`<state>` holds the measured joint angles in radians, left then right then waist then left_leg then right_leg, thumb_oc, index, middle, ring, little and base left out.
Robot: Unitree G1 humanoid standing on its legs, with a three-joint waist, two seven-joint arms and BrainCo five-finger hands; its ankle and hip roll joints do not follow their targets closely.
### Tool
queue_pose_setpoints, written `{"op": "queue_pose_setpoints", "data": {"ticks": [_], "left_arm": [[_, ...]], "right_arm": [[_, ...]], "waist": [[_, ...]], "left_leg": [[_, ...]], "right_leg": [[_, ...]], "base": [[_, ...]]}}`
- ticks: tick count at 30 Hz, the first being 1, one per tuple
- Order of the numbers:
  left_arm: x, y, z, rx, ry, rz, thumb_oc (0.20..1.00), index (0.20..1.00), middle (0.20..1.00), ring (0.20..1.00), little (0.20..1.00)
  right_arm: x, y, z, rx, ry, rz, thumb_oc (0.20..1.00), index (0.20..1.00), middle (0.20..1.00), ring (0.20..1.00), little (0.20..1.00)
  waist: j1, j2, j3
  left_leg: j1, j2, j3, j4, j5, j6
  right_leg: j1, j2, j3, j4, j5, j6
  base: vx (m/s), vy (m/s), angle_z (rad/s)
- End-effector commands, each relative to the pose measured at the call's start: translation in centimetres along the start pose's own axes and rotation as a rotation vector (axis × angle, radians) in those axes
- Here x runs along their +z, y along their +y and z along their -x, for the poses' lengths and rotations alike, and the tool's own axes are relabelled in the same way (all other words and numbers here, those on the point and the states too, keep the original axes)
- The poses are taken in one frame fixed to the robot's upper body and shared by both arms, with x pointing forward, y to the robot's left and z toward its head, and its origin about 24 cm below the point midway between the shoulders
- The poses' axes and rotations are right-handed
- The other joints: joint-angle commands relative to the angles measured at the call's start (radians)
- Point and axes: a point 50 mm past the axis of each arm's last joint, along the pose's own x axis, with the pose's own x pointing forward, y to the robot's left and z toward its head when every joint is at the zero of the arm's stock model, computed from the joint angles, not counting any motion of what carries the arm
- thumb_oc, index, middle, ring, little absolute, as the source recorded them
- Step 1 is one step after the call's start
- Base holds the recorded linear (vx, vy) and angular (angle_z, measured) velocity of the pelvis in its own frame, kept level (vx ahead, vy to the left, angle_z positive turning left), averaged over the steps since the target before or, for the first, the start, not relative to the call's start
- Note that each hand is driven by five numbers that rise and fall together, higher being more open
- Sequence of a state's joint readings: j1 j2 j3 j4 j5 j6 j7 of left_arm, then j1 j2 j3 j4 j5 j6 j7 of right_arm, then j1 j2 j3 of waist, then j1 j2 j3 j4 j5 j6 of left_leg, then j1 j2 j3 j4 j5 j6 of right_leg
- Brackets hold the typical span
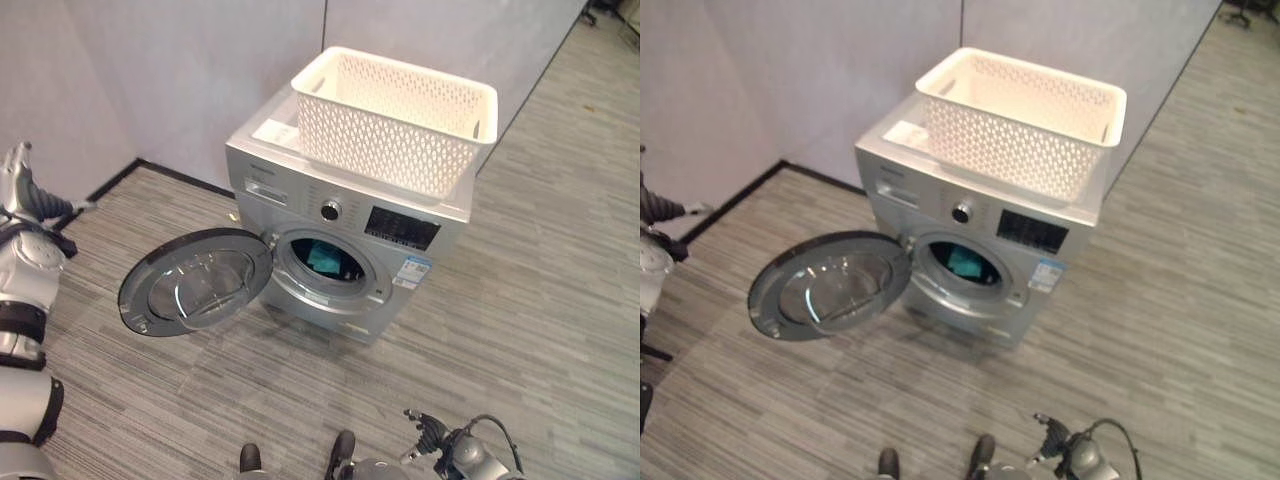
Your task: Grab the laundry basket,head to the washer,open it,put in the laundry and shut it.
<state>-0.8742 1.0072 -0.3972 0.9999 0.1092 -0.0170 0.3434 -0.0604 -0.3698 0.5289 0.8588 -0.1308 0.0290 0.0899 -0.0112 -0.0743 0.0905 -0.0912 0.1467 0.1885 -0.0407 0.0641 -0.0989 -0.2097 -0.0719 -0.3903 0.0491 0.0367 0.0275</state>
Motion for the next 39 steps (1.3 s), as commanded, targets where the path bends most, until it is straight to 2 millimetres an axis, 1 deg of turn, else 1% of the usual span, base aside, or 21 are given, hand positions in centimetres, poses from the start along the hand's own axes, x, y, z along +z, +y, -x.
{"op": "queue_pose_setpoints", "data": {"ticks": [1, 4, 6, 7, 10, 12, 17, 19, 20, 21, 22, 24, 25, 26, 27, 30, 31, 33, 37, 38, 39], "left_arm": [[2.4, 2.2, -1.6, 0.045, -0.037, 0.007, 1.0, 1.0, 1.0, 1.0, 1.0], [3.9, 3.2, -2.6, 0.043, -0.038, -0.051, 1.0, 1.0, 1.0, 1.0, 1.0], [4.0, 3.3, -2.7, 0.045, -0.04, -0.052, 1.0, 1.0, 1.0, 1.0, 1.0], [4.7, 4.1, -3.2, 0.047, -0.013, -0.011, 1.0, 1.0, 1.0, 1.0, 1.0], [5.0, 5.0, -3.5, 0.064, 0.006, 0.025, 1.0, 1.0, 1.0, 1.0, 1.0], [4.5, 6.2, -3.8, 0.078, 0.068, 0.054, 1.0, 1.0, 1.0, 1.0, 1.0], [2.9, 6.4, -3.6, 0.078, 0.162, 0.023, 1.0, 1.0, 1.0, 1.0, 1.0], [0.8, 6.0, -3.1, 0.037, 0.242, -0.047, 1.0, 1.0, 1.0, 1.0, 1.0], [-1.3, 5.4, -2.4, -0.025, 0.318, -0.102, 1.0, 1.0, 1.0, 1.0, 1.0], [-1.3, 5.4, -2.4, -0.026, 0.319, -0.103, 1.0, 1.0, 1.0, 1.0, 1.0], [-3.1, 3.8, -1.5, -0.117, 0.377, -0.147, 1.0, 1.0, 1.0, 1.0, 1.0], [-3.8, 2.6, -0.9, -0.169, 0.399, -0.156, 1.0, 1.0, 1.0, 1.0, 1.0], [-6.0, -2.1, 1.4, -0.37, 0.461, -0.132, 1.0, 1.0, 1.0, 1.0, 1.0], [-6.0, -2.1, 1.5, -0.37, 0.462, -0.131, 1.0, 1.0, 1.0, 1.0, 1.0], [-7.1, -6.8, 4.2, -0.556, 0.501, -0.079, 1.0, 1.0, 1.0, 1.0, 1.0], [-6.0, -12.4, 7.4, -0.709, 0.471, 0.009, 1.0, 1.0, 1.0, 1.0, 1.0], [-6.0, -12.4, 7.4, -0.71, 0.472, 0.01, 1.0, 1.0, 1.0, 1.0, 1.0], [-4.0, -17.9, 11.7, -0.85, 0.382, 0.033, 1.0, 1.0, 1.0, 1.0, 1.0], [-3.3, -20.3, 14.3, -0.92, 0.353, 0.067, 1.0, 1.0, 1.0, 1.0, 1.0], [-2.1, -22.9, 17.8, -1.015, 0.321, 0.097, 1.0, 1.0, 1.0, 1.0, 1.0], [-1.3, -24.0, 19.3, -1.064, 0.297, 0.102, 1.0, 1.0, 1.0, 1.0, 1.0]], "right_arm": [[1.5, -1.5, -0.3, -0.041, -0.063, 0.016, 1.0, 1.0, 1.0, 1.0, 1.0], [1.3, -1.8, -0.5, -0.061, -0.046, 0.002, 1.0, 1.0, 1.0, 1.0, 1.0], [1.4, -1.8, -0.5, -0.061, -0.047, 0.0, 1.0, 1.0, 1.0, 1.0, 1.0], [1.2, -2.3, -0.7, -0.084, -0.029, -0.015, 1.0, 1.0, 1.0, 1.0, 1.0], [1.7, -3.0, -0.8, -0.107, -0.038, -0.023, 1.0, 1.0, 1.0, 1.0, 1.0], [2.8, -4.2, -0.8, -0.149, -0.07, -0.04, 1.0, 1.0, 1.0, 1.0, 1.0], [4.6, -4.3, -1.1, -0.154, -0.123, -0.048, 1.0, 1.0, 1.0, 1.0, 1.0], [5.5, -4.4, -1.2, -0.151, -0.149, -0.04, 1.0, 1.0, 1.0, 1.0, 1.0], [6.0, -4.3, -1.2, -0.14, -0.155, -0.028, 1.0, 1.0, 1.0, 1.0, 1.0], [6.0, -4.3, -1.2, -0.139, -0.155, -0.027, 1.0, 1.0, 1.0, 1.0, 1.0], [6.4, -4.1, -1.3, -0.131, -0.158, -0.017, 1.0, 1.0, 1.0, 1.0, 1.0], [6.6, -4.0, -1.4, -0.127, -0.159, -0.01, 1.0, 1.0, 1.0, 1.0, 1.0], [6.4, -3.5, -1.4, -0.101, -0.144, 0.005, 1.0, 1.0, 1.0, 1.0, 1.0], [6.3, -3.5, -1.4, -0.101, -0.144, 0.005, 1.0, 1.0, 1.0, 1.0, 1.0], [5.5, -2.9, -1.5, -0.078, -0.11, 0.014, 1.0, 1.0, 1.0, 1.0, 1.0], [4.6, -3.1, -1.3, -0.081, -0.083, 0.031, 1.0, 1.0, 1.0, 1.0, 1.0], [4.5, -3.1, -1.3, -0.081, -0.082, 0.032, 1.0, 1.0, 1.0, 1.0, 1.0], [3.7, -4.7, -0.8, -0.128, -0.064, 0.045, 1.0, 1.0, 1.0, 1.0, 1.0], [2.8, -5.5, -0.5, -0.145, -0.041, 0.055, 1.0, 1.0, 1.0, 1.0, 1.0], [2.2, -5.8, -0.4, -0.16, -0.021, 0.053, 1.0, 1.0, 1.0, 1.0, 1.0], [1.8, -5.7, -0.4, -0.156, -0.006, 0.056, 1.0, 1.0, 1.0, 1.0, 1.0]], "waist": [[-0.007, -0.027, 0.056], [-0.017, -0.062, 0.1], [-0.016, -0.064, 0.101], [-0.022, -0.094, 0.137], [-0.029, -0.11, 0.159], [-0.038, -0.132, 0.19], [-0.052, -0.17, 0.214], [-0.058, -0.191, 0.222], [-0.061, -0.208, 0.221], [-0.061, -0.208, 0.22], [-0.064, -0.22, 0.221], [-0.067, -0.224, 0.219], [-0.072, -0.223, 0.215], [-0.073, -0.223, 0.214], [-0.073, -0.218, 0.207], [-0.078, -0.201, 0.193], [-0.078, -0.199, 0.192], [-0.08, -0.166, 0.189], [-0.08, -0.135, 0.181], [-0.092, -0.115, 0.159], [-0.097, -0.106, 0.15]], "left_leg": [[-0.028, 0.019, -0.026, -0.034, 0.002, -0.007], [-0.077, 0.021, -0.024, -0.021, 0.011, -0.003], [-0.078, 0.021, -0.024, -0.02, 0.01, -0.002], [-0.13, 0.025, -0.034, 0.007, 0.012, 0.0], [-0.167, 0.026, -0.04, 0.03, 0.012, 0.002], [-0.214, 0.034, -0.057, 0.065, -0.009, -0.005], [-0.278, 0.041, -0.07, 0.117, -0.024, -0.001], [-0.297, 0.046, -0.07, 0.137, -0.035, 0.002], [-0.313, 0.05, -0.066, 0.158, -0.047, 0.003], [-0.315, 0.05, -0.065, 0.159, -0.048, 0.003], [-0.322, 0.055, -0.065, 0.178, -0.06, 0.006], [-0.326, 0.057, -0.066, 0.187, -0.066, 0.007], [-0.322, 0.058, -0.062, 0.2, -0.08, 0.009], [-0.322, 0.058, -0.062, 0.2, -0.08, 0.009], [-0.311, 0.057, -0.057, 0.203, -0.089, 0.011], [-0.288, 0.054, -0.052, 0.201, -0.1, 0.013], [-0.287, 0.054, -0.052, 0.2, -0.1, 0.013], [-0.234, 0.05, -0.039, 0.191, -0.109, 0.016], [-0.169, 0.049, -0.021, 0.171, -0.111, 0.016], [-0.117, 0.039, 0.013, 0.143, -0.086, 0.023], [-0.093, 0.037, 0.022, 0.131, -0.085, 0.023]], "right_leg": [[0.138, -0.131, 0.071, -0.049, -0.037, 0.159], [0.095, -0.137, 0.079, -0.054, -0.013, 0.166], [0.094, -0.138, 0.079, -0.054, -0.013, 0.166], [0.058, -0.138, 0.086, -0.054, 0.003, 0.17], [0.033, -0.136, 0.089, -0.053, 0.012, 0.17], [0.009, -0.129, 0.096, -0.051, 0.016, 0.18], [-0.026, -0.12, 0.102, -0.059, 0.04, 0.186], [-0.041, -0.116, 0.115, -0.061, 0.049, 0.188], [-0.052, -0.112, 0.124, -0.063, 0.054, 0.187], [-0.053, -0.112, 0.124, -0.063, 0.054, 0.187], [-0.058, -0.109, 0.132, -0.064, 0.056, 0.186], [-0.061, -0.107, 0.137, -0.063, 0.057, 0.185], [-0.06, -0.105, 0.149, -0.062, 0.055, 0.18], [-0.06, -0.105, 0.149, -0.062, 0.055, 0.18], [-0.055, -0.107, 0.152, -0.058, 0.049, 0.176], [-0.047, -0.111, 0.156, -0.045, 0.037, 0.168], [-0.046, -0.111, 0.156, -0.045, 0.037, 0.167], [-0.028, -0.12, 0.164, -0.017, 0.014, 0.157], [-0.002, -0.126, 0.175, 0.002, -0.007, 0.153], [0.011, -0.135, 0.187, 0.011, -0.008, 0.145], [0.022, -0.135, 0.192, 0.014, -0.015, 0.146]], "base": [[-0.11, 0.032, -0.04], [-0.09, 0.023, -0.12], [-0.05, 0.017, -0.09], [-0.07, 0.015, -0.09], [-0.06, 0.019, 0.07], [0.04, 0.011, 0.01], [0.01, 0.002, 0.03], [0.0, 0.015, 0.11], [0.0, 0.0, 0.0], [0.02, 0.011, -0.21], [0.02, 0.002, -0.24], [0.03, 0.007, -0.19], [0.02, 0.021, -0.1], [0.05, 0.037, -0.1], [0.04, 0.014, -0.16], [0.04, 0.015, -0.08], [0.02, 0.024, 0.07], [0.03, 0.047, 0.05], [0.05, 0.045, -0.17], [0.08, 0.061, -0.19], [0.08, 0.066, -0.29]]}}
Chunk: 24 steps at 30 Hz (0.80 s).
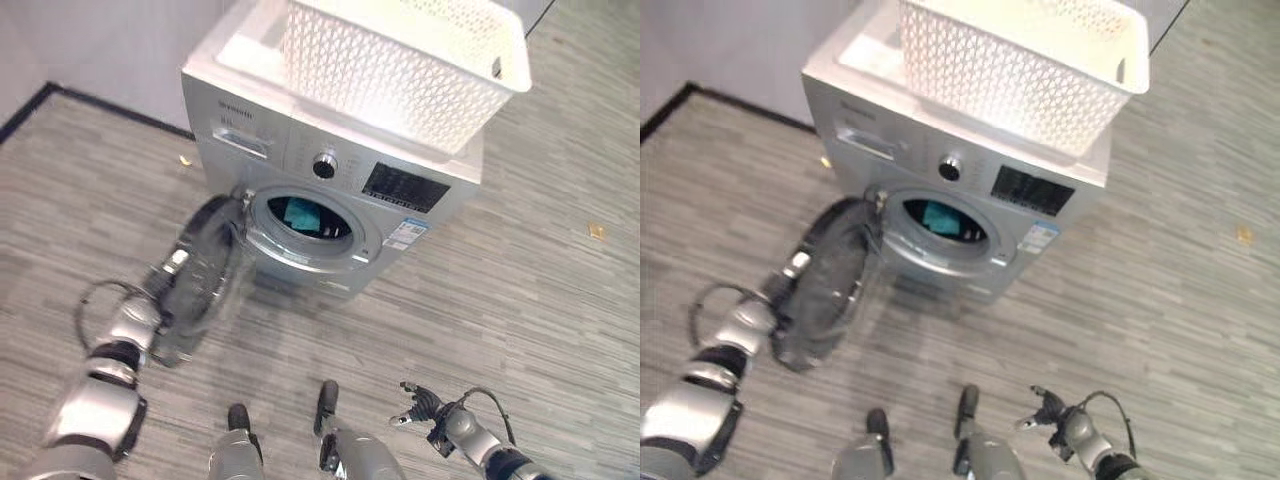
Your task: Grab the laundry basket,head to the washer,open it,put in the laundry and shut it.
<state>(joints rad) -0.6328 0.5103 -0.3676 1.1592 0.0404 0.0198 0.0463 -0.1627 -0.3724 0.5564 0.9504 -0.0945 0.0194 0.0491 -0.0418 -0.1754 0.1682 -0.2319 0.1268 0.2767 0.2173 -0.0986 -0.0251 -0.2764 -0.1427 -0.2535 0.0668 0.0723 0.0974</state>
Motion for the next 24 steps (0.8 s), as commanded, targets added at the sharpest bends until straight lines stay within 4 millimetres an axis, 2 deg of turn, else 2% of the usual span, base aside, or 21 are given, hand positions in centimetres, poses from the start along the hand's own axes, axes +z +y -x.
{"op": "queue_pose_setpoints", "data": {"ticks": [1, 3, 4, 5, 6, 9, 11, 12, 14, 17, 18, 20, 23, 24], "left_arm": [[-2.8, -8.2, 1.3, -0.259, 0.121, -0.088, 1.0, 1.0, 1.0, 1.0, 1.0], [-0.6, -11.3, 1.9, -0.336, 0.015, -0.109, 1.0, 1.0, 1.0, 1.0, 1.0], [2.5, -13.5, 2.4, -0.355, -0.106, -0.08, 1.0, 1.0, 1.0, 1.0, 1.0], [4.3, -14.8, 2.9, -0.386, -0.177, -0.068, 1.0, 1.0, 1.0, 1.0, 1.0], [7.2, -16.9, 4.2, -0.463, -0.299, -0.039, 1.0, 1.0, 1.0, 1.0, 1.0], [12.2, -17.8, 6.5, -0.515, -0.564, -0.072, 1.0, 1.0, 1.0, 1.0, 1.0], [13.6, -17.8, 7.9, -0.553, -0.69, -0.101, 1.0, 1.0, 1.0, 1.0, 1.0], [13.6, -17.8, 7.9, -0.552, -0.69, -0.102, 1.0, 1.0, 1.0, 1.0, 1.0], [13.9, -16.8, 9.4, -0.587, -0.821, -0.135, 1.0, 1.0, 1.0, 1.0, 1.0], [12.8, -16.5, 9.7, -0.605, -0.845, -0.216, 1.0, 1.0, 1.0, 1.0, 1.0], [11.5, -16.4, 9.5, -0.597, -0.838, -0.334, 1.0, 1.0, 1.0, 1.0, 1.0], [10.1, -15.9, 9.3, -0.584, -0.843, -0.481, 1.0, 1.0, 1.0, 1.0, 1.0], [9.2, -15.6, 9.4, -0.591, -0.846, -0.519, 1.0, 1.0, 1.0, 1.0, 1.0], [4.7, -14.8, 9.2, -0.618, -0.709, -0.413, 1.0, 1.0, 1.0, 1.0, 1.0]], "right_arm": [[0.2, -3.4, 0.1, -0.083, 0.005, 0.045, 1.0, 1.0, 1.0, 1.0, 1.0], [-0.9, -3.2, 0.2, -0.083, 0.046, 0.049, 1.0, 1.0, 1.0, 1.0, 1.0], [-1.7, -2.7, 0.3, -0.079, 0.077, 0.037, 1.0, 1.0, 1.0, 1.0, 1.0], [-2.2, -2.4, 0.3, -0.076, 0.093, 0.029, 1.0, 1.0, 1.0, 1.0, 1.0], [-3.4, -1.8, 0.5, -0.074, 0.137, 0.004, 1.0, 1.0, 1.0, 1.0, 1.0], [-5.2, -1.0, 1.0, -0.066, 0.197, -0.015, 1.0, 1.0, 1.0, 1.0, 1.0], [-6.2, -0.9, 1.3, -0.07, 0.222, -0.029, 1.0, 1.0, 1.0, 1.0, 1.0], [-6.2, -0.9, 1.3, -0.07, 0.221, -0.03, 1.0, 1.0, 1.0, 1.0, 1.0], [-7.3, -1.2, 1.8, -0.094, 0.242, -0.07, 1.0, 1.0, 1.0, 1.0, 1.0], [-7.6, -1.3, 2.0, -0.101, 0.24, -0.088, 1.0, 1.0, 1.0, 1.0, 1.0], [-7.8, -1.6, 2.2, -0.112, 0.236, -0.095, 1.0, 1.0, 1.0, 1.0, 1.0], [-8.0, -2.2, 2.4, -0.133, 0.234, -0.104, 1.0, 1.0, 1.0, 1.0, 1.0], [-8.0, -2.4, 2.4, -0.141, 0.226, -0.107, 1.0, 1.0, 1.0, 1.0, 1.0], [-8.3, -2.6, 2.7, -0.156, 0.223, -0.105, 1.0, 1.0, 1.0, 1.0, 1.0]], "waist": [[-0.069, 0.006, 0.065], [-0.076, 0.025, 0.051], [-0.078, 0.044, 0.042], [-0.081, 0.053, 0.037], [-0.086, 0.071, 0.023], [-0.086, 0.097, 0.003], [-0.083, 0.112, -0.003], [-0.083, 0.111, -0.005], [-0.072, 0.134, -0.016], [-0.065, 0.143, -0.023], [-0.061, 0.151, -0.028], [-0.055, 0.159, -0.03], [-0.052, 0.162, -0.03], [-0.036, 0.173, -0.032]], "left_leg": [[0.068, 0.055, -0.06, -0.138, 0.077, -0.051], [0.104, 0.051, -0.044, -0.165, 0.082, -0.05], [0.126, 0.046, -0.044, -0.184, 0.088, -0.047], [0.135, 0.044, -0.042, -0.196, 0.093, -0.047], [0.15, 0.039, -0.042, -0.218, 0.102, -0.046], [0.16, 0.035, -0.041, -0.242, 0.112, -0.046], [0.169, 0.034, -0.042, -0.249, 0.111, -0.047], [0.165, 0.034, -0.042, -0.25, 0.114, -0.046], [0.17, 0.035, -0.04, -0.26, 0.118, -0.048], [0.176, 0.036, -0.04, -0.266, 0.121, -0.051], [0.18, 0.037, -0.041, -0.271, 0.122, -0.053], [0.18, 0.038, -0.043, -0.273, 0.123, -0.056], [0.182, 0.038, -0.044, -0.274, 0.123, -0.057], [0.196, 0.037, -0.046, -0.276, 0.117, -0.061]], "right_leg": [[0.097, -0.065, 0.061, -0.001, -0.056, 0.075], [0.116, -0.063, 0.071, -0.001, -0.066, 0.077], [0.132, -0.062, 0.069, -0.004, -0.074, 0.077], [0.14, -0.063, 0.065, -0.005, -0.077, 0.078], [0.15, -0.062, 0.06, -0.007, -0.084, 0.079], [0.157, -0.061, 0.047, -0.013, -0.088, 0.082], [0.168, -0.061, 0.04, -0.018, -0.092, 0.084], [0.165, -0.061, 0.04, -0.02, -0.089, 0.083], [0.173, -0.061, 0.03, -0.028, -0.091, 0.087], [0.181, -0.059, 0.027, -0.035, -0.093, 0.088], [0.191, -0.058, 0.023, -0.044, -0.094, 0.088], [0.196, -0.056, 0.018, -0.048, -0.097, 0.087], [0.199, -0.055, 0.017, -0.052, -0.097, 0.087], [0.215, -0.055, 0.013, -0.054, -0.105, 0.086]], "base": [[0.09, 0.04, -0.39], [0.08, 0.02, -0.43], [0.06, -0.023, -0.26], [0.06, -0.042, -0.2], [0.05, -0.035, -0.14], [0.04, -0.035, -0.06], [0.03, -0.024, -0.08], [0.03, -0.026, 0.01], [0.03, -0.015, 0.05], [0.03, -0.012, 0.06], [0.03, -0.024, 0.06], [0.02, -0.015, 0.03], [0.01, -0.005, 0.01], [0.04, -0.022, 0.01]]}}
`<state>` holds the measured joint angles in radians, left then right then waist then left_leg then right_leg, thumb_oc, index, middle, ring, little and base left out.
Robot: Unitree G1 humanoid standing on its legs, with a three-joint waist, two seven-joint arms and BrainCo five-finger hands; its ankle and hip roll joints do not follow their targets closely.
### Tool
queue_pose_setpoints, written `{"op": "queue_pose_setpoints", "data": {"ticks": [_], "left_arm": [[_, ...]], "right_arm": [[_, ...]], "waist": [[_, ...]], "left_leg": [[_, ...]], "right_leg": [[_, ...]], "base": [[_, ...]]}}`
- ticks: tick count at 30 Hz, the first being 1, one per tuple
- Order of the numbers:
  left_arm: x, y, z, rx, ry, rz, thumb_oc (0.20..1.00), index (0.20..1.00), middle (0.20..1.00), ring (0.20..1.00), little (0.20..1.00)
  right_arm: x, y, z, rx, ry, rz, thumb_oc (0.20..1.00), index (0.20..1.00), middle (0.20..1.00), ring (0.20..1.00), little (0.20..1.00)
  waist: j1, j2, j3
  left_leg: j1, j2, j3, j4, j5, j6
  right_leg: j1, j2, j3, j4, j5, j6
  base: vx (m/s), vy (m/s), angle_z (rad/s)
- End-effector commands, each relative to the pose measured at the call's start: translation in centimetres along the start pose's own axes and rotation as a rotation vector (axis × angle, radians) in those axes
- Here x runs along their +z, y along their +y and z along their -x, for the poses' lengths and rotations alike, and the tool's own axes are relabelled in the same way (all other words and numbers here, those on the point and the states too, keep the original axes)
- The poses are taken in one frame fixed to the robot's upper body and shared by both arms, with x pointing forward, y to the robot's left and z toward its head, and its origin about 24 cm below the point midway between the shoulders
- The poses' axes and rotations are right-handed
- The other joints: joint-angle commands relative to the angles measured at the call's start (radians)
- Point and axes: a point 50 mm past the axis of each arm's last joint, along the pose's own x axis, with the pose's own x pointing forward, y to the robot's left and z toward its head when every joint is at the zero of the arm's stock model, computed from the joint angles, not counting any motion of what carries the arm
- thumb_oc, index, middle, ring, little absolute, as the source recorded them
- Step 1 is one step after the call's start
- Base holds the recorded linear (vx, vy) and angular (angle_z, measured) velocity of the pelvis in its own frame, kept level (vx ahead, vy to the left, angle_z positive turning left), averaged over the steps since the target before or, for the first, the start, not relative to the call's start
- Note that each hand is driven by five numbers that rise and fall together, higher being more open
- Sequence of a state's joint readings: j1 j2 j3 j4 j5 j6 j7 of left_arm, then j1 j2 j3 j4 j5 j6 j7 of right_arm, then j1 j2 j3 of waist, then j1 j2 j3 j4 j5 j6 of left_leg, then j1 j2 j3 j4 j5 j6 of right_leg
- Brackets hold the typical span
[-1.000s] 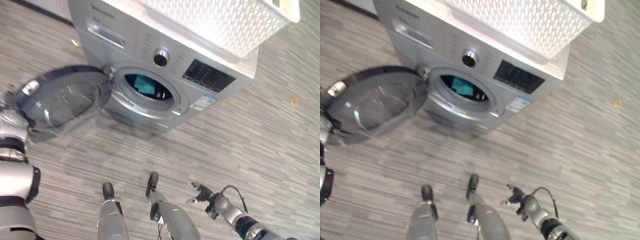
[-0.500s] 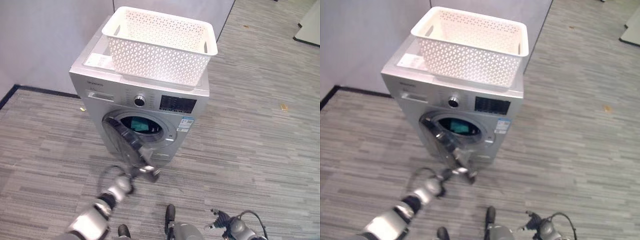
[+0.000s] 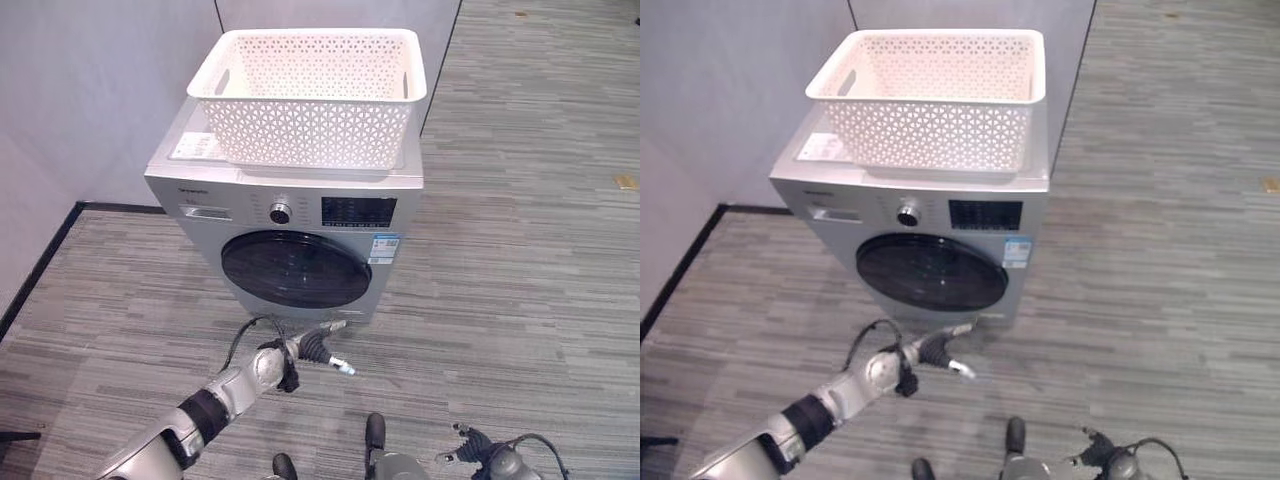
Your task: Grab the laundry basket,head to the washer,open it,put in the laundry and shut it.
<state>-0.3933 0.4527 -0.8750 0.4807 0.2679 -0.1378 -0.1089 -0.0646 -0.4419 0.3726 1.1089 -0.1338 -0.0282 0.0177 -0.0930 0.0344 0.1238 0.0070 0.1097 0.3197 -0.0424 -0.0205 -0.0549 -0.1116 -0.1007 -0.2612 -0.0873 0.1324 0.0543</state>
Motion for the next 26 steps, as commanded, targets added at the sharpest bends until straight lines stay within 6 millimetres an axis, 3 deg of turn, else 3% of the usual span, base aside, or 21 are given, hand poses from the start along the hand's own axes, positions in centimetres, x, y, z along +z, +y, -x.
{"op": "queue_pose_setpoints", "data": {"ticks": [1, 2, 4, 6, 8, 9, 11, 12, 13, 19, 26], "left_arm": [[-2.9, -1.2, 2.8, 0.059, 0.039, 0.175, 1.0, 1.0, 1.0, 1.0, 1.0], [-4.0, -2.1, 3.5, 0.083, 0.086, 0.264, 1.0, 1.0, 1.0, 1.0, 1.0], [-4.0, -2.1, 3.5, 0.084, 0.087, 0.265, 1.0, 1.0, 1.0, 1.0, 1.0], [-8.3, -5.7, 6.6, 0.26, 0.314, 0.647, 1.0, 1.0, 1.0, 1.0, 1.0], [-9.3, -6.4, 7.5, 0.325, 0.38, 0.72, 1.0, 1.0, 1.0, 1.0, 1.0], [-11.1, -8.5, 9.0, 0.403, 0.517, 0.853, 1.0, 1.0, 1.0, 1.0, 1.0], [-12.4, -10.8, 10.5, 0.472, 0.662, 0.971, 1.0, 1.0, 1.0, 1.0, 1.0], [-12.4, -10.8, 10.5, 0.473, 0.662, 0.97, 1.0, 1.0, 1.0, 1.0, 1.0], [-13.2, -13.0, 11.8, 0.514, 0.795, 1.058, 1.0, 1.0, 1.0, 1.0, 1.0], [-13.3, -16.7, 13.2, 0.433, 0.958, 1.129, 1.0, 1.0, 1.0, 1.0, 1.0], [-12.6, -17.1, 12.3, 0.434, 0.93, 1.201, 1.0, 1.0, 1.0, 1.0, 1.0]], "right_arm": [[-0.2, -1.0, 0.1, -0.048, -0.011, -0.007, 1.0, 1.0, 1.0, 1.0, 1.0], [-0.3, -0.8, 0.1, -0.045, -0.006, -0.015, 1.0, 1.0, 1.0, 1.0, 1.0], [-0.3, -0.8, 0.1, -0.045, -0.006, -0.014, 1.0, 1.0, 1.0, 1.0, 1.0], [-0.9, 0.8, 0.2, -0.021, 0.014, -0.084, 1.0, 1.0, 1.0, 1.0, 1.0], [-1.1, 1.5, 0.3, -0.01, 0.022, -0.111, 1.0, 1.0, 1.0, 1.0, 1.0], [-1.5, 2.6, 0.4, 0.002, 0.039, -0.154, 1.0, 1.0, 1.0, 1.0, 1.0], [-2.2, 3.8, 0.6, 0.021, 0.07, -0.186, 1.0, 1.0, 1.0, 1.0, 1.0], [-2.2, 3.8, 0.6, 0.021, 0.07, -0.186, 1.0, 1.0, 1.0, 1.0, 1.0], [-2.8, 4.8, 0.7, 0.039, 0.106, -0.217, 1.0, 1.0, 1.0, 1.0, 1.0], [-3.9, 6.6, 1.1, 0.086, 0.189, -0.242, 1.0, 1.0, 1.0, 1.0, 1.0], [-3.8, 7.7, 1.2, 0.111, 0.214, -0.258, 1.0, 1.0, 1.0, 1.0, 1.0]], "waist": [[0.018, -0.037, 0.007], [0.025, -0.037, 0.004], [0.022, -0.037, 0.0], [0.057, -0.043, -0.005], [0.067, -0.046, -0.005], [0.082, -0.053, -0.013], [0.1, -0.057, -0.021], [0.099, -0.057, -0.023], [0.112, -0.06, -0.031], [0.129, -0.053, -0.068], [0.143, -0.04, -0.086]], "left_leg": [[-0.045, 0.054, -0.091, -0.016, 0.043, -0.031], [-0.04, 0.053, -0.093, -0.017, 0.04, -0.032], [-0.046, 0.053, -0.093, -0.017, 0.044, -0.031], [-0.041, 0.052, -0.11, -0.016, 0.047, -0.031], [-0.043, 0.05, -0.118, -0.014, 0.051, -0.031], [-0.051, 0.046, -0.129, -0.014, 0.058, -0.03], [-0.049, 0.041, -0.143, -0.019, 0.063, -0.029], [-0.053, 0.041, -0.144, -0.018, 0.064, -0.029], [-0.051, 0.036, -0.158, -0.023, 0.069, -0.029], [-0.044, 0.019, -0.184, -0.024, 0.064, -0.026], [-0.021, 0.003, -0.209, -0.017, 0.05, -0.019]], "right_leg": [[0.053, -0.097, 0.018, 0.095, -0.161, 0.127], [0.06, -0.097, 0.015, 0.093, -0.165, 0.127], [0.056, -0.097, 0.014, 0.091, -0.16, 0.126], [0.084, -0.099, -0.008, 0.079, -0.162, 0.12], [0.09, -0.098, -0.015, 0.078, -0.161, 0.118], [0.1, -0.099, -0.029, 0.074, -0.159, 0.116], [0.114, -0.101, -0.044, 0.073, -0.162, 0.115], [0.111, -0.102, -0.045, 0.072, -0.16, 0.115], [0.127, -0.103, -0.063, 0.072, -0.165, 0.113], [0.158, -0.112, -0.093, 0.076, -0.173, 0.109], [0.198, -0.125, -0.116, 0.084, -0.18, 0.11]], "base": [[0.06, -0.031, -0.09], [0.0, -0.023, -0.06], [0.0, -0.012, 0.05], [0.0, -0.073, 0.04], [-0.03, -0.077, 0.15], [-0.02, -0.095, 0.37], [-0.02, -0.065, 0.3], [-0.03, -0.056, 0.27], [-0.02, -0.044, 0.26], [0.01, -0.003, 0.21], [0.03, 0.024, 0.11]]}}
